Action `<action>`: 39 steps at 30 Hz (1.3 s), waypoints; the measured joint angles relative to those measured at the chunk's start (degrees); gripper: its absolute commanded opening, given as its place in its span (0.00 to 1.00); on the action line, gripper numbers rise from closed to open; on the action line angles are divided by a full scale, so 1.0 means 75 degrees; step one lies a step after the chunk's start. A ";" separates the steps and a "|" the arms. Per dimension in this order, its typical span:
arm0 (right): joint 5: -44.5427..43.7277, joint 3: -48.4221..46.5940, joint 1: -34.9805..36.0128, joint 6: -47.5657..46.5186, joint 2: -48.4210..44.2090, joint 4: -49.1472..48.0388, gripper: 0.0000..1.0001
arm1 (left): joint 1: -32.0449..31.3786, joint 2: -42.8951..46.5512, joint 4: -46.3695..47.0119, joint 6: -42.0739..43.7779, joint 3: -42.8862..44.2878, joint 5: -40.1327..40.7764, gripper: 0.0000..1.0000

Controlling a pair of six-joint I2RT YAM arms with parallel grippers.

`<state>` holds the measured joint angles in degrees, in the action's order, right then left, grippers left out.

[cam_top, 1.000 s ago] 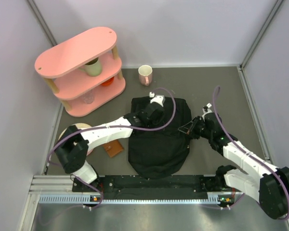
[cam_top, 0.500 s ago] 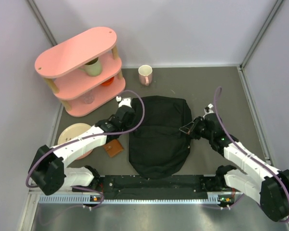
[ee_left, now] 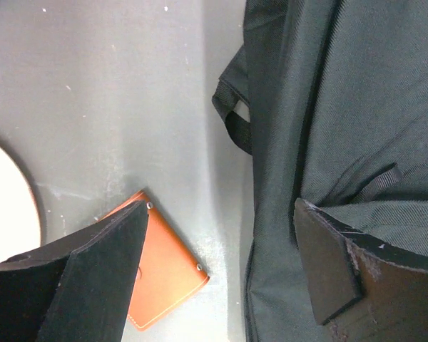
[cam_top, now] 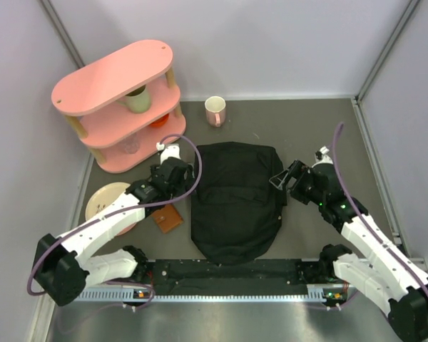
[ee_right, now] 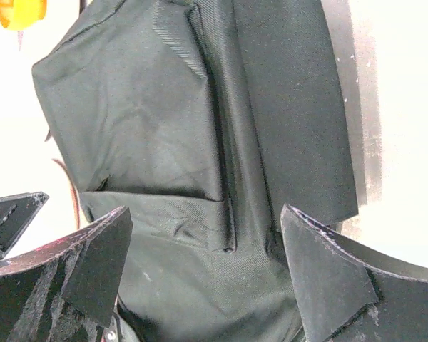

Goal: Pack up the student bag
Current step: Pick up the personal item from the center of the board.

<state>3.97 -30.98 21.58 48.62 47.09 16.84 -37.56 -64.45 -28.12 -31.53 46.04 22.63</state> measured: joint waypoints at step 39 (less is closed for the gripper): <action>0.1947 -0.3952 0.3611 -0.1317 0.4529 -0.0708 0.92 | 0.0102 0.3917 -0.2218 -0.4610 -0.3200 0.0122 0.99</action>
<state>18.57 -60.62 48.66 38.74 81.06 11.53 -36.80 -35.07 -44.75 -66.11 22.04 23.55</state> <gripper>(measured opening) 0.917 0.990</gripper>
